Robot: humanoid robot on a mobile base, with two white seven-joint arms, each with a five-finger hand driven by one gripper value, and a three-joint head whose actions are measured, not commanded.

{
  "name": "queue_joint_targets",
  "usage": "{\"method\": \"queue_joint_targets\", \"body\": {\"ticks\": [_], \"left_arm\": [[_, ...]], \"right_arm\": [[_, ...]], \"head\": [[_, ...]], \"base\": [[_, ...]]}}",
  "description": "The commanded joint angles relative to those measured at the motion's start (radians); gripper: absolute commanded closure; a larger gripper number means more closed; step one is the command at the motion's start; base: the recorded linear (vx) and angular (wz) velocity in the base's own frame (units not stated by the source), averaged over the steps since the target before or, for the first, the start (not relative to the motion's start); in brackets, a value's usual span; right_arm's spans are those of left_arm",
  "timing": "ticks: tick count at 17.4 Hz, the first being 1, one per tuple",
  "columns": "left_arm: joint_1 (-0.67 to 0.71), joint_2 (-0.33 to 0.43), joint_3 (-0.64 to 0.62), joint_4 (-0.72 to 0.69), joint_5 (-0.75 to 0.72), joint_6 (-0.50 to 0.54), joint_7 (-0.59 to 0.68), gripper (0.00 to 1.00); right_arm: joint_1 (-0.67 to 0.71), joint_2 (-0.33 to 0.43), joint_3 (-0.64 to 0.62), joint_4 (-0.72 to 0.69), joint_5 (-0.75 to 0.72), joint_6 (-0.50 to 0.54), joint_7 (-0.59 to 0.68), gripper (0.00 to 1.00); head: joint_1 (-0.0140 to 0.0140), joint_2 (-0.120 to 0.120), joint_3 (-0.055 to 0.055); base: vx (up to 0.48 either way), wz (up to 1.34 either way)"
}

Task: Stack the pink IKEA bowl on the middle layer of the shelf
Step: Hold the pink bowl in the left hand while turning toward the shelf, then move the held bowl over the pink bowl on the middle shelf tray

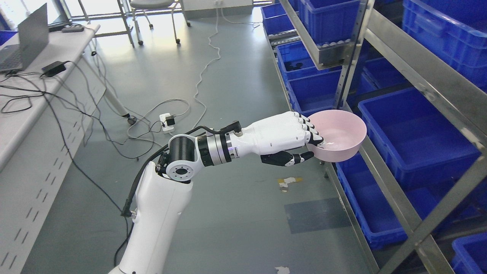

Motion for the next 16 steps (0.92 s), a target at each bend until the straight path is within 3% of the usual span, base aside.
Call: {"method": "queue_joint_targets", "body": {"ticks": [1, 9, 16], "left_arm": [[-0.037, 0.017, -0.011, -0.009, 0.043, -0.001, -0.001, 0.99], [-0.302, 0.017, 0.006, -0.013, 0.189, -0.001, -0.015, 0.98], [-0.402, 0.038, 0.137, 0.017, 0.042, -0.001, -0.136, 0.98]], "right_arm": [[0.003, -0.017, 0.0, -0.017, 0.0, 0.0, -0.001, 0.0], [0.003, -0.017, 0.0, -0.017, 0.0, 0.0, -0.001, 0.0], [0.005, -0.017, 0.0, -0.017, 0.0, 0.0, -0.001, 0.0]], "head": [[0.0, 0.0, 0.0], [0.0, 0.0, 0.0], [0.0, 0.0, 0.0]], "base": [[0.045, -0.8], [0.019, -0.87], [0.01, -1.0]]}}
